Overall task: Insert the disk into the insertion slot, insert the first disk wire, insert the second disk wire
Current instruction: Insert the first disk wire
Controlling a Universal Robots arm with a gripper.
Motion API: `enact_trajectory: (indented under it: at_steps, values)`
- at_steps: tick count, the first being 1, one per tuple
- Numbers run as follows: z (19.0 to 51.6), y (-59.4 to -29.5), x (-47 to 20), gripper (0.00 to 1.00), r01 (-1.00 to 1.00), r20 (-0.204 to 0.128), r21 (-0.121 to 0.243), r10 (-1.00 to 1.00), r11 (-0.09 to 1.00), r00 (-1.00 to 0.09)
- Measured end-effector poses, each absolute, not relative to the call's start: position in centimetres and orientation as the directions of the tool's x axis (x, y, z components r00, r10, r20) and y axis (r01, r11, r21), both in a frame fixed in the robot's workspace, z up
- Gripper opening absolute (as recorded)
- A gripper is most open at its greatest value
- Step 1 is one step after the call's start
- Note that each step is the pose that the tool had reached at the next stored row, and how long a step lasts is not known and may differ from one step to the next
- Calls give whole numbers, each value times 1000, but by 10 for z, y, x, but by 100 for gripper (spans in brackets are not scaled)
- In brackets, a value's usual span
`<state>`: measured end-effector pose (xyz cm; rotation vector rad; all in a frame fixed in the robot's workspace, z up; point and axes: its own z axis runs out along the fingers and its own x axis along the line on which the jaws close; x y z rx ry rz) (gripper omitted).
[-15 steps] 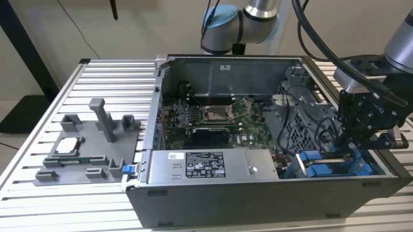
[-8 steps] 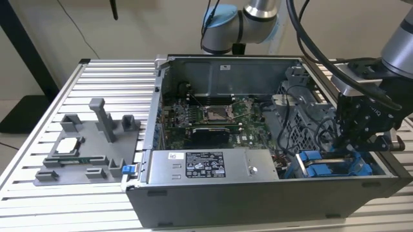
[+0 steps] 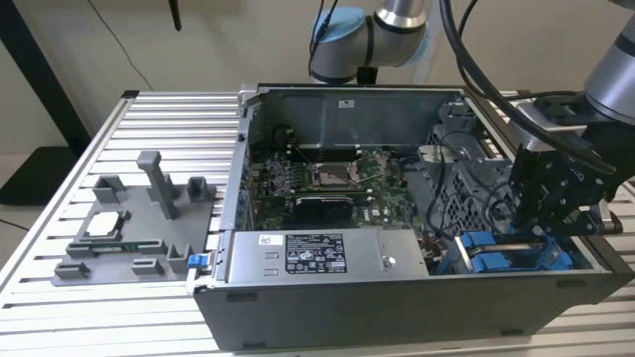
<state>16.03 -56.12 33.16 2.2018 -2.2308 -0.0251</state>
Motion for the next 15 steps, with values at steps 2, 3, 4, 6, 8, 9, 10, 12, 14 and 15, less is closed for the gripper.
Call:
enact_trajectory:
  at_steps: [2,3,4,6,8,9,10,12,14,15]
  values:
    - [334,-561,160,100,-1000,-6,16,-1000,13,-13]
    - [336,-561,160,100,-1000,-6,16,-1000,13,-13]
    - [338,-561,160,100,-1000,-6,16,-1000,13,-13]
    - [343,-561,160,100,-1000,-6,16,-1000,13,-13]
    - [348,-561,160,100,-1000,-6,16,-1000,13,-13]
    - [351,-561,160,100,-1000,-6,16,-1000,13,-13]
    - [354,-561,160,100,-1000,-6,16,-1000,13,-13]
    - [358,-561,160,100,-1000,-6,16,-1000,13,-13]
    - [362,-561,160,100,-1000,-6,16,-1000,13,-13]
    - [364,-561,160,100,-1000,-6,16,-1000,13,-13]
